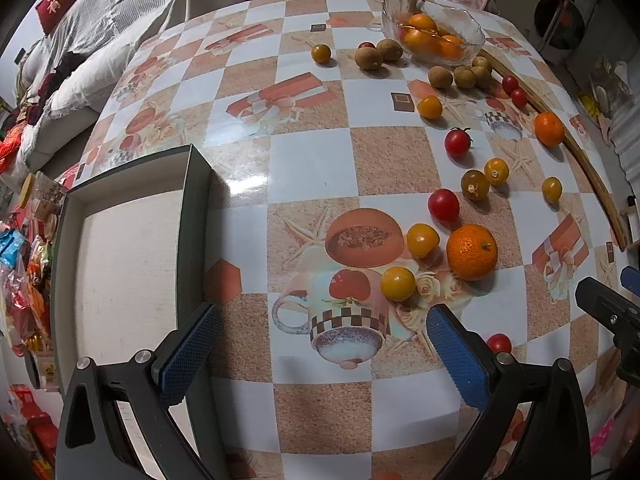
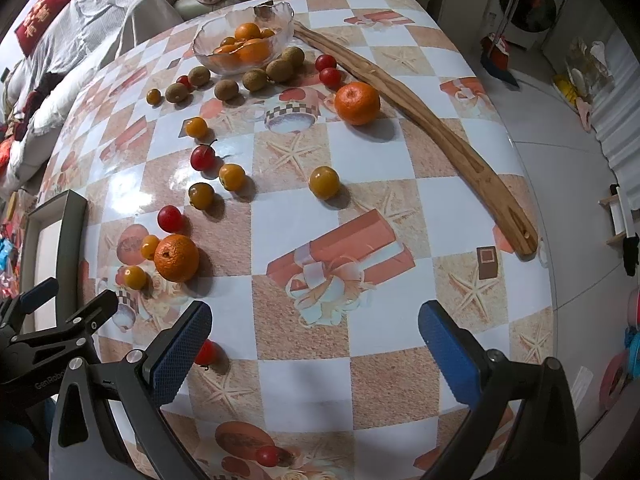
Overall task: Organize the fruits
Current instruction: 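Lower the left tool onto a yellow cherry tomato and close it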
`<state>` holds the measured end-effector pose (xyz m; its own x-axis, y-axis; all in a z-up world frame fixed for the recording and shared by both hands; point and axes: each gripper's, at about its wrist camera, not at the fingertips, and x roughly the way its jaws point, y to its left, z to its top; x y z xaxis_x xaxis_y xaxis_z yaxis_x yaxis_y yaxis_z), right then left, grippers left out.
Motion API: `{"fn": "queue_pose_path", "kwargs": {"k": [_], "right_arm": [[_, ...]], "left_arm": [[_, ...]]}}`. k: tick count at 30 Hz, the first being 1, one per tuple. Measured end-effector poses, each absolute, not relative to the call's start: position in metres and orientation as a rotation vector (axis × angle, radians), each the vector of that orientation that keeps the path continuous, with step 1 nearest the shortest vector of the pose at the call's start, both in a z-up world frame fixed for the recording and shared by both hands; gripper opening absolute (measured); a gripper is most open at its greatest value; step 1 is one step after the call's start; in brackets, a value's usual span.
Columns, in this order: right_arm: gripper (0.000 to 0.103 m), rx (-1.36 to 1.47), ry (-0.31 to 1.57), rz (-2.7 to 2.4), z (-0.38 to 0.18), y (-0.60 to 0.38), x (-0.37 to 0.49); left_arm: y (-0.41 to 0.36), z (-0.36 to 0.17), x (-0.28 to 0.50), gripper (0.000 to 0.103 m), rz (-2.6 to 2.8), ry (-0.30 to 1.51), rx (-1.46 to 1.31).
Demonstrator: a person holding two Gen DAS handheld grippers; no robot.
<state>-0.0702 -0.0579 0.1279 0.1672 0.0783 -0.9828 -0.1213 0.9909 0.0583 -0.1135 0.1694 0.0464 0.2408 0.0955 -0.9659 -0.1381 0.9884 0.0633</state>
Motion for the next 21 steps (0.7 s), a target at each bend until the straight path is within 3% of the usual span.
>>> {"fn": "queue_pose_path", "kwargs": {"k": [21], "right_arm": [[0.103, -0.037, 1.399, 0.141, 0.127, -0.0588, -0.0696]], "left_arm": [[0.1704, 0.0402, -0.1146, 0.103, 0.164, 1.328, -0.031]]}}
